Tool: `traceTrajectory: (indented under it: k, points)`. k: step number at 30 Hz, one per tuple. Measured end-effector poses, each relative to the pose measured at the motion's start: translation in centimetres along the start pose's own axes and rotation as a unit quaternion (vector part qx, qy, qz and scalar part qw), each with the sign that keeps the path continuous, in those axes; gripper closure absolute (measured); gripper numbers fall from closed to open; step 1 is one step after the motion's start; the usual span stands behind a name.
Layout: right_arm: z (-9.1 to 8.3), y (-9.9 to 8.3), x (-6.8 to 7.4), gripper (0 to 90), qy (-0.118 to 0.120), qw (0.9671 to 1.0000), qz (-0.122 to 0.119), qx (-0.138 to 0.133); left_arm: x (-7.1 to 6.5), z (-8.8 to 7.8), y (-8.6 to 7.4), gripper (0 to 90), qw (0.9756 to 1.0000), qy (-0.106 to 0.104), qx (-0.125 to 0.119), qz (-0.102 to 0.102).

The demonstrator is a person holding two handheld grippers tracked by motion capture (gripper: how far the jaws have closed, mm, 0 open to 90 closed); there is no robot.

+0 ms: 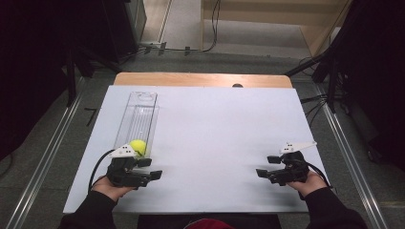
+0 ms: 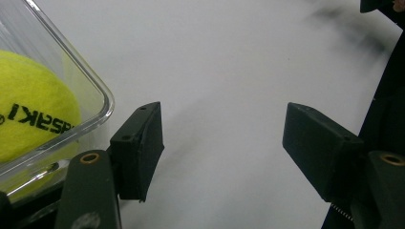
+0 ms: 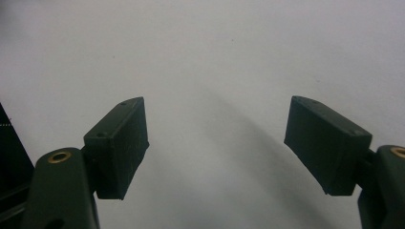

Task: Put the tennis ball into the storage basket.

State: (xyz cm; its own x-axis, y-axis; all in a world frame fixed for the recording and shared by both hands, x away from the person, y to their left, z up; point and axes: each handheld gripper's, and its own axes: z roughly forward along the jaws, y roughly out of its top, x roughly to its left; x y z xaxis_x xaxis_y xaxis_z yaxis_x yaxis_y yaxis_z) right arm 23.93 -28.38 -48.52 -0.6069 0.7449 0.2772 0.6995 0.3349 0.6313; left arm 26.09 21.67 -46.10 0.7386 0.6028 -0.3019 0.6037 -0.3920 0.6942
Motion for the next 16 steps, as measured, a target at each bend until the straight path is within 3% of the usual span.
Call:
traceTrajectory:
  k: [16]
  points:
    - [0.12,-0.01,0.16,20.5,-0.001,1.0,-0.005,0.004,-0.02,0.02,0.01,30.9,1.0,0.0,0.003,0.001]
